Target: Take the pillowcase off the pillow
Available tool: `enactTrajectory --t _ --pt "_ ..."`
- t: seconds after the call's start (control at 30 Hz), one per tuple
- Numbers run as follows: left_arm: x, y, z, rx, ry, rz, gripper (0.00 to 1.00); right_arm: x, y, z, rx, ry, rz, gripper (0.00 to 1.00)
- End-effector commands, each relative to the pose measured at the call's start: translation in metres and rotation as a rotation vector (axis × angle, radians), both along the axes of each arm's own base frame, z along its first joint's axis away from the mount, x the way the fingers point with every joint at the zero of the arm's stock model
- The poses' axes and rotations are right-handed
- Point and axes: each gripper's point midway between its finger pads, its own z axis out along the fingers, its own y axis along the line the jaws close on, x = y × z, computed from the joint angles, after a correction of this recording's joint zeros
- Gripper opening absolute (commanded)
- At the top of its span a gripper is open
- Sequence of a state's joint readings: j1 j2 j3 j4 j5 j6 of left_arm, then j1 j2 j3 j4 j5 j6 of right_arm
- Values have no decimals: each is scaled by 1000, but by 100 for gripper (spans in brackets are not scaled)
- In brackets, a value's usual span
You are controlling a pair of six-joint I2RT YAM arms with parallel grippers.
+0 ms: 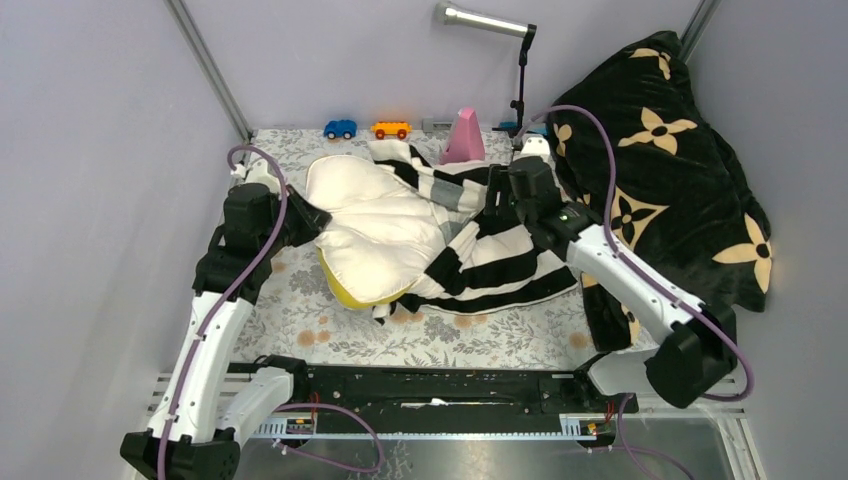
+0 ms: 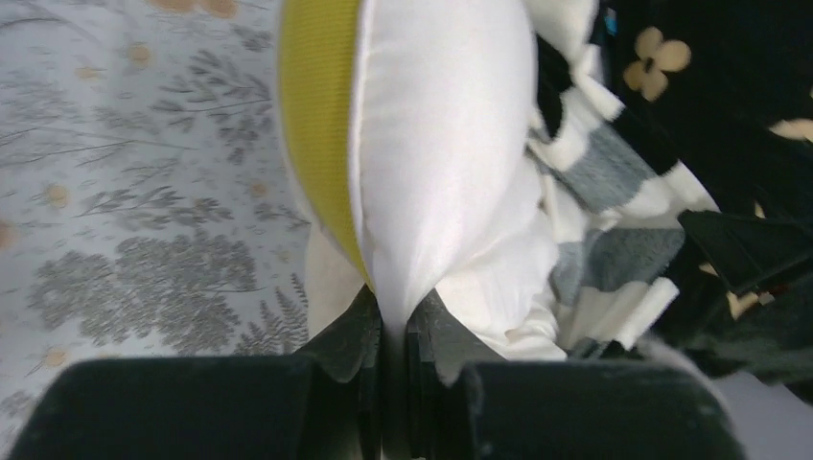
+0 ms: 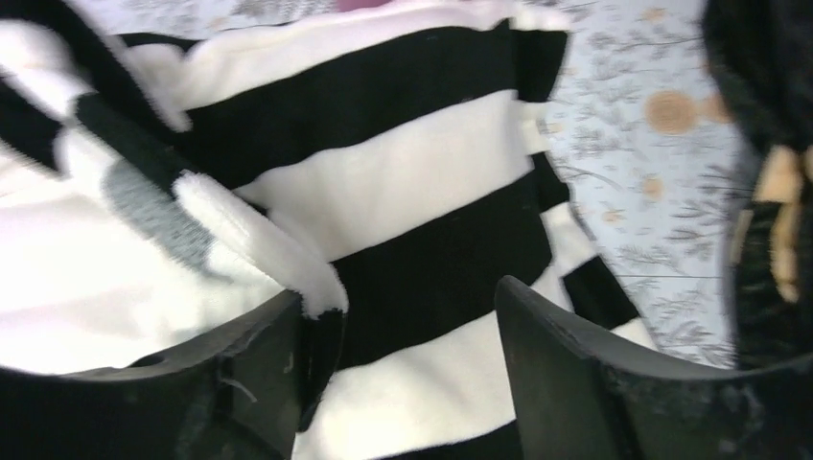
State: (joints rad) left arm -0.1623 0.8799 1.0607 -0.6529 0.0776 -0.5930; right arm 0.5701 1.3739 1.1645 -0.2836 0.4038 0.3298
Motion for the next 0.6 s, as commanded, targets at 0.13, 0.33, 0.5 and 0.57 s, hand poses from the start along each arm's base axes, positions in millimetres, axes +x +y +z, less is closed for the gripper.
enactTrajectory --t 0.13,0.33,0.5,0.57 --pt "3 -68 56 -235 -237 -380 0 -16 73 37 141 2 358 96" --pt "12 -57 43 -197 -199 -302 6 -9 117 21 61 52 410 100" --pt "14 -59 22 -202 -131 -307 21 5 131 -12 -41 122 385 100" --pt "14 -60 16 -203 -108 -313 27 8 133 -21 -54 140 377 100"
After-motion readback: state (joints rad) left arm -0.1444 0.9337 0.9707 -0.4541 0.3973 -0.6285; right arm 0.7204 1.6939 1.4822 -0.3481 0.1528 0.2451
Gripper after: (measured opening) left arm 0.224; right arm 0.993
